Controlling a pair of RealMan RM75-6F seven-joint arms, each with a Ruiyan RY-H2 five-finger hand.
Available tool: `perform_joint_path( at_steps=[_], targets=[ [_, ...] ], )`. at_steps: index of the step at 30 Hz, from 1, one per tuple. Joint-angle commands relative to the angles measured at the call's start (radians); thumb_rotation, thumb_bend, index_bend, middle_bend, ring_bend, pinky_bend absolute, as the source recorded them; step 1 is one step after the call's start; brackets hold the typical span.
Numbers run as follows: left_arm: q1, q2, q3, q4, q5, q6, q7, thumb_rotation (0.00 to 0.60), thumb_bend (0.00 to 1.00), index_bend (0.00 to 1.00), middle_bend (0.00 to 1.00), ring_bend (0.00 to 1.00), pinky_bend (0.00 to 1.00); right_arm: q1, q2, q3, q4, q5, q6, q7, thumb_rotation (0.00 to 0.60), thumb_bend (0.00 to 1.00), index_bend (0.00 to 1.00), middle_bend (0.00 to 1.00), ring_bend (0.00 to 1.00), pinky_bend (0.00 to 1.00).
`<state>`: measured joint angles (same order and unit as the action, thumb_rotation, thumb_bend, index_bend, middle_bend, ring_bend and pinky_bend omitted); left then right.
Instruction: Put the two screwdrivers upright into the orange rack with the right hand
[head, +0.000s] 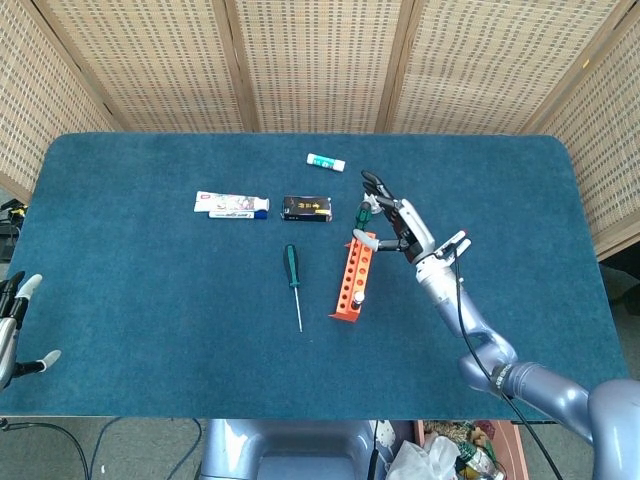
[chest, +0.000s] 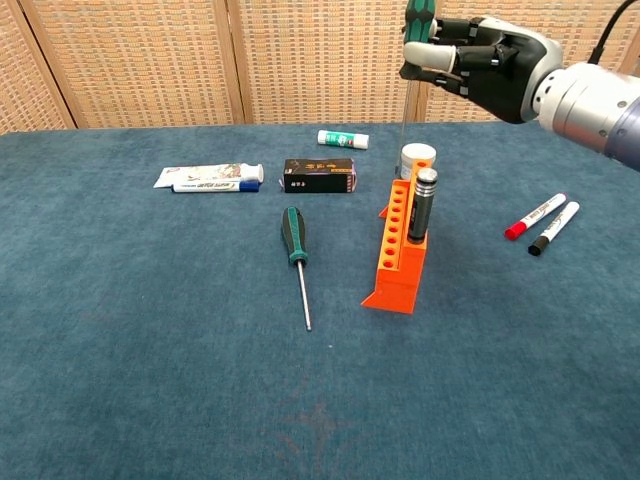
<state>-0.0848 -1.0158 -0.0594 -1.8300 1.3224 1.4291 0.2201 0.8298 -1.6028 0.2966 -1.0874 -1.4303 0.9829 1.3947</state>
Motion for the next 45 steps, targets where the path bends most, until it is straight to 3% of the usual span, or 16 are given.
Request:
perform_joint_path(
  at_steps=[1,38,45],
  targets=[
    [0.0,0.0,0.001,0.0,0.0,0.0,0.0,0.6,0.0,0.0,0.0,0.0,0.0,-0.002,-0.005,-0.006,0.013,-0.001,0.0,0.002,0.6,0.42,0.71,0.01,0.0,0.0],
    [-0.002,0.004,0.006,-0.005,0.005,-0.001,-0.007,0.6,0.0,0.0,0.0,0.0,0.0,-0.024,-0.05,-0.068,0.128,-0.03,0.017,0.054,0.6,0.42,0.72,0.02,0.0,0.0],
    [-0.002,0.005,0.008,-0.004,0.006,-0.001,-0.007,0.6,0.0,0.0,0.0,0.0,0.0,-0.041,-0.077,-0.103,0.177,-0.069,0.07,0.041,0.6,0.42,0.72,0.02,0.0,0.0]
  ],
)
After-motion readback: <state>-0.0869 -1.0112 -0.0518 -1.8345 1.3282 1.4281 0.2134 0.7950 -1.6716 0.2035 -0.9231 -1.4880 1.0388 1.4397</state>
